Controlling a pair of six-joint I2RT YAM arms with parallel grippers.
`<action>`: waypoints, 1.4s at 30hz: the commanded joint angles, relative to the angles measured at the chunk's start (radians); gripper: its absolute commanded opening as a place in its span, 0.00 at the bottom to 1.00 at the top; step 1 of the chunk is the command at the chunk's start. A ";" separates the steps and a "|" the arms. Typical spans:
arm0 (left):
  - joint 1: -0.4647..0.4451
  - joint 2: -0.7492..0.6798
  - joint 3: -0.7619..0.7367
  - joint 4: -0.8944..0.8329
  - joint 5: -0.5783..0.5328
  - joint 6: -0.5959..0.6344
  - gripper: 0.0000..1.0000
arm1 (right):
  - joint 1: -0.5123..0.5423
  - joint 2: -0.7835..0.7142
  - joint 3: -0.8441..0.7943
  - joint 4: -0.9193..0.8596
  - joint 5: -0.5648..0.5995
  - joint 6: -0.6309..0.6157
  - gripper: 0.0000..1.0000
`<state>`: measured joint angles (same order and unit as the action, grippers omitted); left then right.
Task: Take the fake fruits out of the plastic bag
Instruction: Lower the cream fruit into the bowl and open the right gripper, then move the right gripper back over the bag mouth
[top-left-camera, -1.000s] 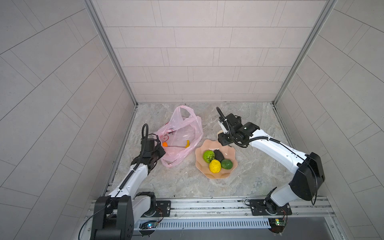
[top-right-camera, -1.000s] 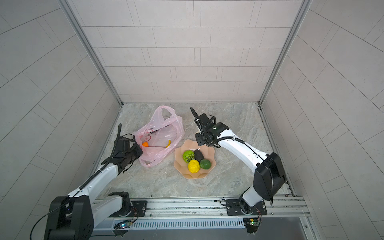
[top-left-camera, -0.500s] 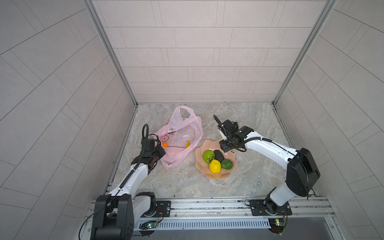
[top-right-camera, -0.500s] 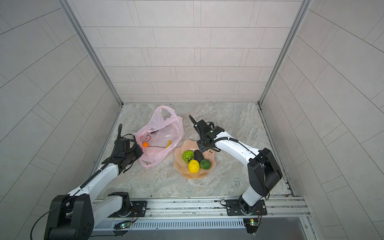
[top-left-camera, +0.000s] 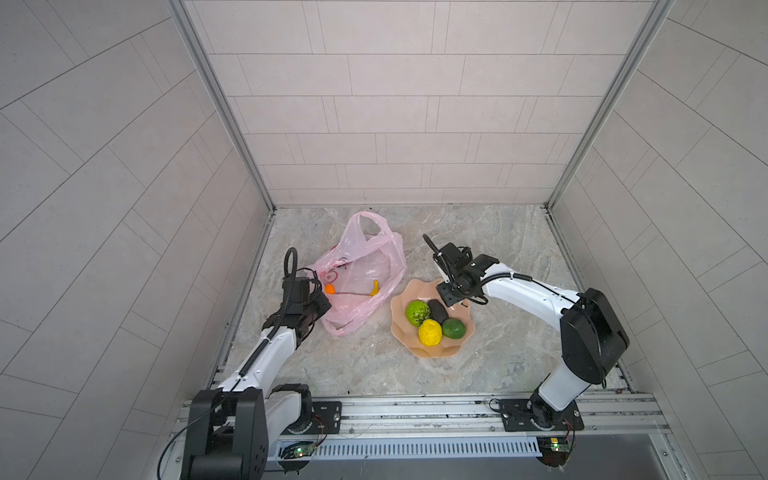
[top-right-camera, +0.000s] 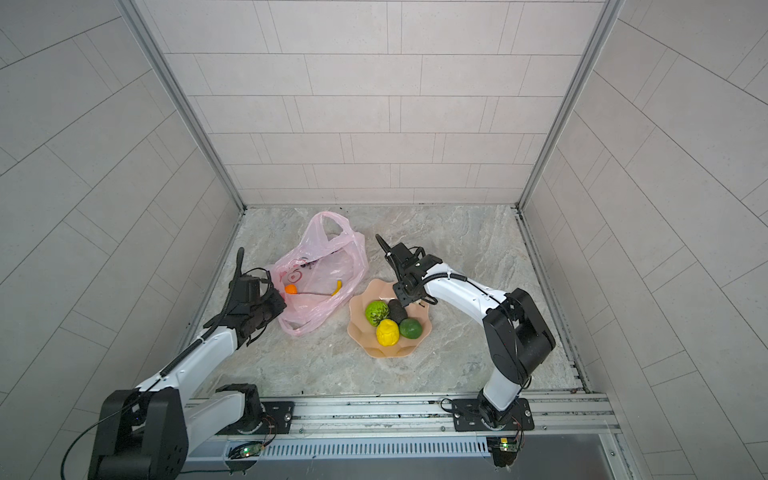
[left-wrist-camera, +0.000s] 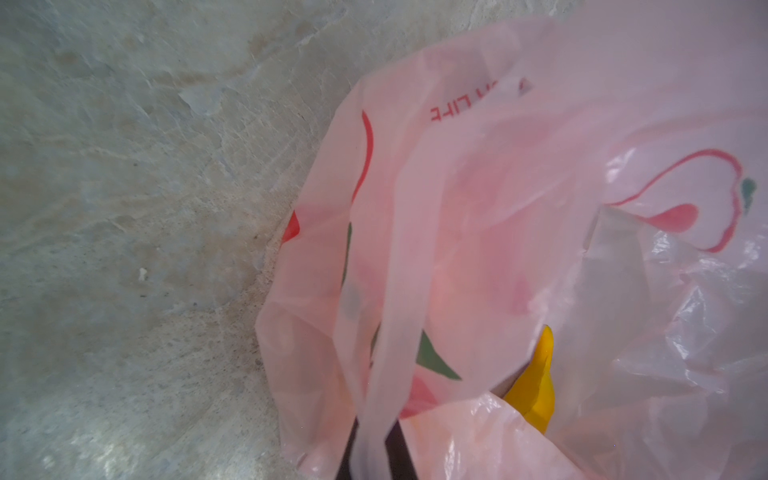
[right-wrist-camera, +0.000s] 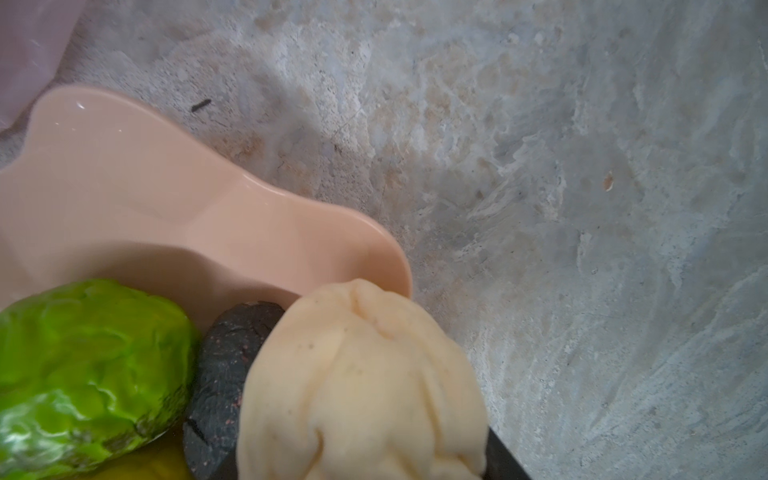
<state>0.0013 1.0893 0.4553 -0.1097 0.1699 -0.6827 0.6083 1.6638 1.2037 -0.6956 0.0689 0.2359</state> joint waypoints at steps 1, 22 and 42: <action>-0.005 -0.003 -0.001 -0.005 -0.018 0.011 0.00 | 0.006 0.020 -0.009 0.007 0.021 -0.010 0.59; -0.005 -0.054 -0.008 -0.056 -0.099 -0.004 0.00 | 0.115 -0.006 0.163 -0.150 0.149 0.042 0.73; -0.002 -0.089 -0.003 -0.135 -0.187 -0.012 0.00 | 0.318 0.592 0.959 -0.207 0.049 0.000 0.72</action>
<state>0.0013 1.0039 0.4553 -0.2169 0.0116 -0.6910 0.9264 2.1983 2.0655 -0.8703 0.1329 0.2600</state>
